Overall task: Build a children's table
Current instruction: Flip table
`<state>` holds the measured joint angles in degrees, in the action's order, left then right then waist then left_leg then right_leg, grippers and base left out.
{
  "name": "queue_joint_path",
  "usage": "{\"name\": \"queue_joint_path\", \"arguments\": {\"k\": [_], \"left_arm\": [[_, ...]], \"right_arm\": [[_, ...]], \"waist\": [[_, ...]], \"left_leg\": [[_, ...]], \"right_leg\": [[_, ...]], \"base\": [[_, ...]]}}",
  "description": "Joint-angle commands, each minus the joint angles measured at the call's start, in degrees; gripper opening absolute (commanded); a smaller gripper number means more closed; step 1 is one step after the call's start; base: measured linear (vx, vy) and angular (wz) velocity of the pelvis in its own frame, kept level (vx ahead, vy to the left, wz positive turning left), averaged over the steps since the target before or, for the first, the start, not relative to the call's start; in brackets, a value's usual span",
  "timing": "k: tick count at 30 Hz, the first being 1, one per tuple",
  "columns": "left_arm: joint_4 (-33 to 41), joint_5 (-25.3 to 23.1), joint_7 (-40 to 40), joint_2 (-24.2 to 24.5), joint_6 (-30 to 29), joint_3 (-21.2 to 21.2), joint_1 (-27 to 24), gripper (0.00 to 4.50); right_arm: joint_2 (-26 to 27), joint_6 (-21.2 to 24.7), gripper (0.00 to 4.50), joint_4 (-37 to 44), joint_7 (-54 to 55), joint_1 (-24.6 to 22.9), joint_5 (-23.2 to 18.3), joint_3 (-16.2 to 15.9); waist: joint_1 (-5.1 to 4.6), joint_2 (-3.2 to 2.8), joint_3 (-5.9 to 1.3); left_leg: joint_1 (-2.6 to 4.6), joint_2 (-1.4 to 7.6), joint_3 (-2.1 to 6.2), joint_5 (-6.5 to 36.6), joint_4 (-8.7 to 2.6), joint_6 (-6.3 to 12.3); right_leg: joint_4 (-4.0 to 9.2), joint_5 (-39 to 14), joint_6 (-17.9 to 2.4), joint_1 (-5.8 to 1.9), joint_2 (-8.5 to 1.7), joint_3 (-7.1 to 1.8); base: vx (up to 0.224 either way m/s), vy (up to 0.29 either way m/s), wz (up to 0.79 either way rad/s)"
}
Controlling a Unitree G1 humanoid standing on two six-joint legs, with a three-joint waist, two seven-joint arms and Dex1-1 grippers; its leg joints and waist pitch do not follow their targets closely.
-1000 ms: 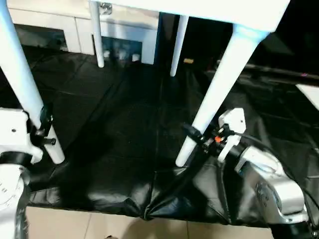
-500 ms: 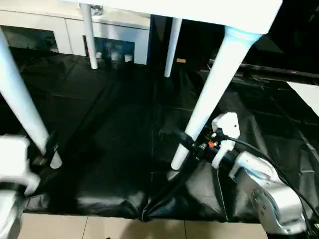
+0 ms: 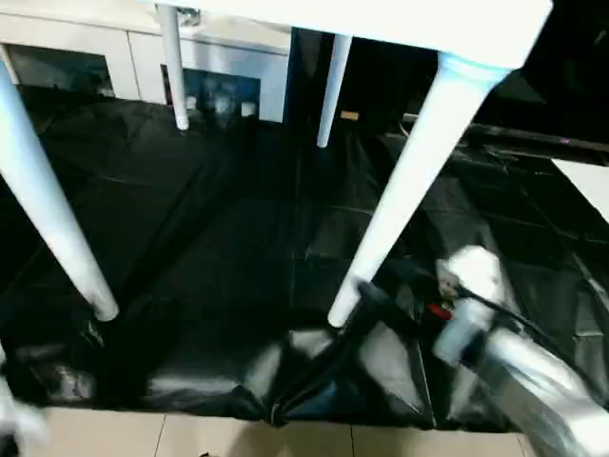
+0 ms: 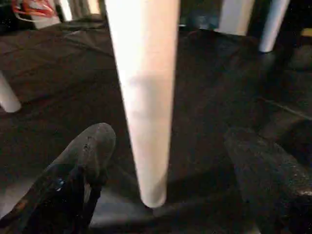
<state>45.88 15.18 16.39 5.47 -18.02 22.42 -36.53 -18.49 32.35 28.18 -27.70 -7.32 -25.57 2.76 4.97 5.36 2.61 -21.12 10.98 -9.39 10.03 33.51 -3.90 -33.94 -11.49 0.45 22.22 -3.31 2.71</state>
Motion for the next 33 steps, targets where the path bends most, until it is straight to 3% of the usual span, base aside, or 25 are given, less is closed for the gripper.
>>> {"name": "queue_joint_path", "arguments": {"k": [1,2,3,5,6,7,8,9,10,11,12,13,14,15,16,17,18,20,24,27,29,30,31,32,33], "left_arm": [[-0.75,-3.08,-2.56,-1.03,-1.79,-4.94,1.51,4.28],[-2.17,-4.87,-3.23,-0.27,-3.19,-7.4,2.65,4.28],[-2.94,-5.87,-3.24,0.18,-2.97,-8.42,3.28,4.28],[-4.43,-6.63,-3.13,-0.24,-0.68,-9.43,4.85,4.28],[-5.1,-6.64,-3.24,-0.59,0.19,-9.93,5.67,4.28],[-5.24,-6.62,-3.26,-0.66,0.36,-10.04,5.84,4.28],[-6.08,-7.22,-3.43,-0.68,0.46,-10.93,6.76,4.28],[-6.53,-7.73,-3.5,-0.73,0.52,-11.52,7.22,4.28],[-6.85,-7.87,-3.24,-0.56,0.7,-11.84,7.6,4.28],[-7.13,-8.21,-3.36,-0.54,0.9,-12.18,7.99,4.28],[-7.36,-8.21,-3.34,-0.5,0.83,-12.46,8.31,4.28],[-7.66,-8.15,-3.41,-0.65,0.95,-12.77,8.7,4.28],[-7.88,-8.4,-3.8,-0.38,0.84,-13.22,8.92,4.28],[-8.05,-8.46,-3.99,-0.2,0.85,-13.56,9.06,4.28],[-8.29,-8.61,-4.11,-0.12,0.98,-13.82,9.22,4.28],[-8.86,-8.66,-4.12,-0.3,1.73,-14.07,9.53,4.28],[-8.86,-8.66,-4.12,-0.3,1.73,-14.07,9.53,4.28],[-9.52,-9.68,-4.47,-0.36,1.99,-14.71,9.77,4.28],[-10.11,-11.69,-5.18,-0.11,2.56,-16.01,10.26,4.28],[-10.08,-12.4,-5.91,0.08,2.82,-16.68,10.92,4.28],[-9.88,-12.39,-6.3,0.03,2.46,-16.99,11.3,4.28],[-9.84,-12.42,-6.4,-0.02,2.31,-17.05,11.39,4.28],[-9.84,-12.42,-6.4,-0.02,2.31,-17.05,11.39,4.28],[-9.92,-12.71,-6.6,-0.17,2.44,-17.11,11.5,4.28],[-9.89,-12.86,-6.85,-0.29,2.03,-17.13,11.61,4.28]], "right_arm": [[0.53,-1.68,4.02,-1.39,3.12,-0.1,2.51,2.86],[1.46,-2.28,4.02,-2.81,4.72,0.38,3.01,3.39],[1.43,-2.65,4.02,-3.24,4.77,0.5,3.28,3.11],[1.25,-3.68,4.02,-4.07,5.02,0.68,4.57,2.16],[1.12,-3.76,4.02,-4.33,5.46,0.72,5.3,1.58],[1.09,-3.77,4.02,-4.37,5.57,0.73,5.46,1.46],[1.04,-3.64,4.02,-4.49,6.24,0.85,6.21,0.89],[0.97,-3.53,4.02,-4.46,6.64,0.88,6.54,0.59],[1.12,-3.39,4.02,-4.67,6.87,1.03,6.56,0.47],[1.39,-3.49,4.02,-5.04,7.01,1.19,6.61,0.42],[1.55,-3.55,4.02,-5.45,7.18,1.34,6.88,0.24],[1.7,-3.74,4.02,-5.88,7.17,1.49,7.18,-0.08],[1.73,-4.0,4.02,-6.08,6.92,1.53,7.35,-0.41],[1.71,-4.25,4.02,-6.36,6.54,1.6,7.51,-0.86],[1.71,-4.54,4.02,-6.66,6.26,1.68,7.69,-1.17],[1.57,-4.89,4.02,-7.18,5.44,1.92,7.83,-1.89],[1.57,-4.89,4.02,-7.18,5.44,1.92,7.83,-1.89],[1.71,-4.41,4.02,-7.68,4.94,2.33,7.29,-2.28],[1.77,-4.8,4.02,-8.61,4.87,2.78,7.4,-2.57],[1.74,-4.85,4.02,-8.89,4.58,3.01,7.45,-2.73],[1.73,-5.07,4.02,-9.13,4.31,3.1,7.65,-2.93],[1.78,-5.09,4.02,-9.21,4.33,3.16,7.69,-2.99],[1.78,-5.09,4.02,-9.21,4.33,3.16,7.69,-2.99],[1.87,-5.19,4.02,-9.38,4.36,3.28,7.76,-3.16],[1.91,-5.21,4.02,-9.47,4.35,3.37,7.78,-3.26]], "waist": [[-0.66,-1.72,-0.53],[-0.96,-1.44,-0.3],[-1.28,-2.25,-0.3],[-2.01,-2.66,-0.03],[-2.27,-3.83,-0.07],[-1.87,-4.14,-0.04],[-0.62,-4.61,0.52],[0.6,-3.41,0.68],[0.59,-1.9,0.37],[-0.43,0.27,1.34],[-1.42,-0.64,1.19],[-1.12,-0.43,0.57],[-0.21,-1.14,-0.14],[-0.83,-2.34,-0.64],[-0.9,-3.01,-0.72],[-1.51,-3.19,0.07],[-1.78,-3.18,0.16],[-2.44,-2.88,0.94],[-3.5,-3.89,0.4],[-3.49,-3.44,0.65],[-3.91,-3.39,0.93],[-4.02,-4.34,1.54],[-3.39,-4.72,1.35],[1.61,-4.59,1.47],[2.63,-4.09,0.98]], "left_leg": [[1.65,1.68,1.94,35.37,-4.51,-3.73],[2.35,1.49,2.0,37.0,-4.11,-3.74],[2.7,1.58,2.46,38.77,-4.48,-4.05],[1.28,2.49,3.58,43.42,-6.57,-4.5],[0.43,3.51,3.83,48.1,-8.5,-4.77],[-0.58,4.19,4.1,50.06,-9.65,-4.8],[-3.03,4.76,2.69,54.79,-12.43,-4.81],[-3.38,4.29,0.46,53.64,-12.62,-3.46],[-1.06,2.99,0.12,48.25,-9.56,-3.1],[6.89,-1.7,0.36,25.6,7.61,-1.81],[4.36,-2.65,3.06,12.87,8.11,-0.38],[-0.73,-1.06,4.65,8.97,3.82,-1.13],[0.85,0.4,3.89,15.8,-1.35,-2.95],[2.24,1.26,3.84,22.79,-2.75,-2.77],[1.9,1.39,3.68,23.61,-3.33,-2.44],[1.1,1.72,3.64,28.22,-4.51,-1.82],[1.22,1.52,3.64,30.3,-4.39,-2.04],[2.85,0.83,3.74,36.4,-3.46,-2.6],[1.8,2.12,4.97,39.44,-5.57,-2.41],[2.48,1.75,4.58,39.4,-5.33,-2.43],[2.91,1.6,4.44,39.91,-5.11,-2.29],[1.64,2.85,4.54,45.36,-7.71,-2.41],[-1.01,4.26,4.33,48.87,-10.36,-2.31],[-5.01,5.04,1.26,52.01,-11.95,-0.46],[-3.46,4.84,0.13,48.03,-11.35,0.99]], "right_leg": [[7.94,-41.46,3.81,1.31,-3.55,-1.46],[8.75,-42.48,3.97,1.63,-3.27,-0.76],[8.98,-41.11,3.38,1.04,-3.15,0.01],[8.04,-36.23,2.52,-1.47,-2.76,1.43],[5.73,-29.16,0.85,-3.06,-2.14,1.69],[2.54,-24.07,-0.22,-4.24,-2.25,1.19],[-3.17,-18.61,-1.5,-5.8,-1.47,1.08],[-6.06,-19.59,-0.9,-5.22,-1.17,-0.72],[-2.28,-31.05,1.08,-2.45,-2.17,-2.82],[12.08,-67.54,4.98,8.54,-7.9,-3.74],[11.43,-69.38,2.64,5.93,-9.41,-6.47],[7.68,-58.69,0.53,-1.55,-10.0,-5.33],[4.27,-39.42,-0.91,-0.39,-3.93,-3.31],[3.17,-25.64,-2.75,-0.28,-2.71,-3.02],[2.91,-21.16,-3.89,-0.81,-2.57,-3.18],[3.59,-22.71,-4.49,-1.37,-2.92,-2.72],[4.27,-26.82,-3.7,-1.34,-3.21,-2.5],[6.83,-40.38,-0.4,0.19,-3.64,-1.49],[6.3,-32.04,-0.43,-2.98,-3.88,0.47],[7.42,-35.37,-0.25,-2.36,-4.51,0.42],[8.68,-38.57,0.69,-2.26,-4.35,1.91],[6.83,-33.62,0.36,-3.92,-2.9,3.85],[1.25,-26.34,-0.41,-6.72,-2.17,3.79],[-7.44,-11.09,-1.27,-7.91,-1.34,2.05],[-8.61,-14.78,-0.34,-6.69,-1.57,-0.91]], "base": [[0.0,0.0,0.0],[0.0,0.0,0.0],[0.0,0.0,0.0],[0.0,0.0,0.0],[-0.059,0.032,-0.1],[-0.095,0.005,-0.03],[-0.095,0.005,-0.03],[-0.081,-0.044,0.09],[0.014,-0.084,0.12],[0.014,-0.084,0.12],[0.067,-0.013,-0.22],[0.0,0.0,0.0],[0.0,0.0,0.0],[-0.031,-0.028,0.25],[-0.056,-0.017,0.08],[-0.056,-0.017,0.08],[-0.059,0.013,-0.04],[0.0,0.0,0.0],[0.0,0.0,0.0],[0.0,0.0,0.0],[0.0,0.0,0.0],[0.0,0.0,0.0],[-0.067,-0.047,0.14],[-0.067,-0.047,0.14],[0.0,0.0,0.0]]}}
